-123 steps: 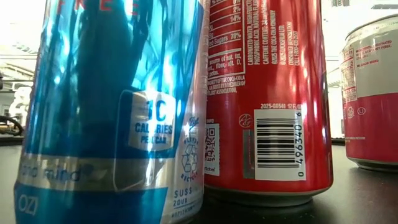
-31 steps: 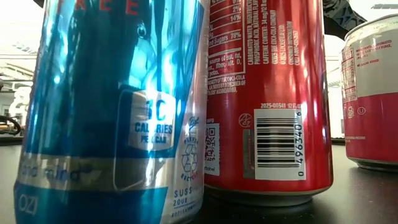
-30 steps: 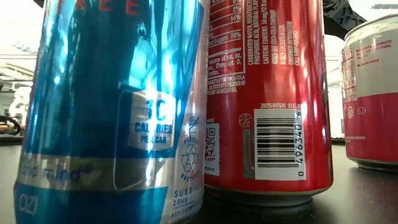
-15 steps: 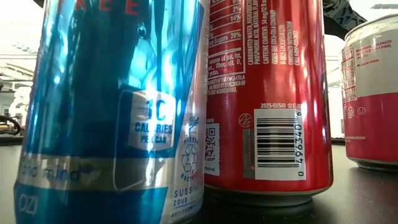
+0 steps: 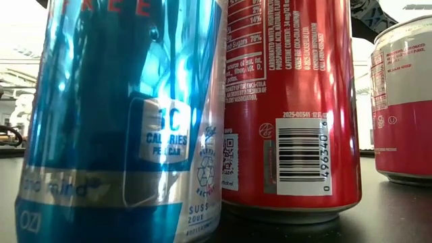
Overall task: Sort soda cans
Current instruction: Put the blue soda can into the center transparent bin
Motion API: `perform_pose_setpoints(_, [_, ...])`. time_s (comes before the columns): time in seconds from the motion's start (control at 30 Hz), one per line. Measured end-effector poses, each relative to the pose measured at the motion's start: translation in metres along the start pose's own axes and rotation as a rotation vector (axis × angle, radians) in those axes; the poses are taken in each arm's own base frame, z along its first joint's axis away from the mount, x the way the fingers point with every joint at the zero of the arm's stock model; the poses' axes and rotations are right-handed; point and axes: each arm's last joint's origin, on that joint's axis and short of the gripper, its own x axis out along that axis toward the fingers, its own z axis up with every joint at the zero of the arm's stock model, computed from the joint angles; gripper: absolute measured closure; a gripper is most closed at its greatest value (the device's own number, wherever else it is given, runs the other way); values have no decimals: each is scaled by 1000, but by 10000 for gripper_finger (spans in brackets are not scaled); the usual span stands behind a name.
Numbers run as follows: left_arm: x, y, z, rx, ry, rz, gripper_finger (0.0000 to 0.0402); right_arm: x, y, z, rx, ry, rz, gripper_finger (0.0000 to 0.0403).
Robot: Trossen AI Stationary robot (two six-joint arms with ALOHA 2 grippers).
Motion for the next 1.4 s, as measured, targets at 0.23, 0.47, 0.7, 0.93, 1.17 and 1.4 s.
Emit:
perform_pose_setpoints(0.23, [0, 0, 0, 0, 0, 0, 10, 0, 1, 2, -6, -17, 11, 144])
perform_pose_setpoints(0.47, [0, 0, 0, -1, 0, 0, 10, 0, 1, 1, -18, -14, 8, 144])
perform_pose_setpoints(0.7, [0, 0, 0, -1, 0, 0, 10, 0, 0, 0, -13, 4, -4, 144])
perform_pose_setpoints(0.93, [0, 0, 0, -1, 0, 0, 10, 0, 0, 0, -9, 1, -8, 144])
perform_pose_setpoints(1.17, [0, 0, 0, 0, 0, 0, 10, 0, -1, 0, -9, -10, -24, 144])
perform_pose_setpoints(1.4, [0, 0, 0, 0, 0, 0, 10, 0, -1, 0, -9, -10, -23, 144])
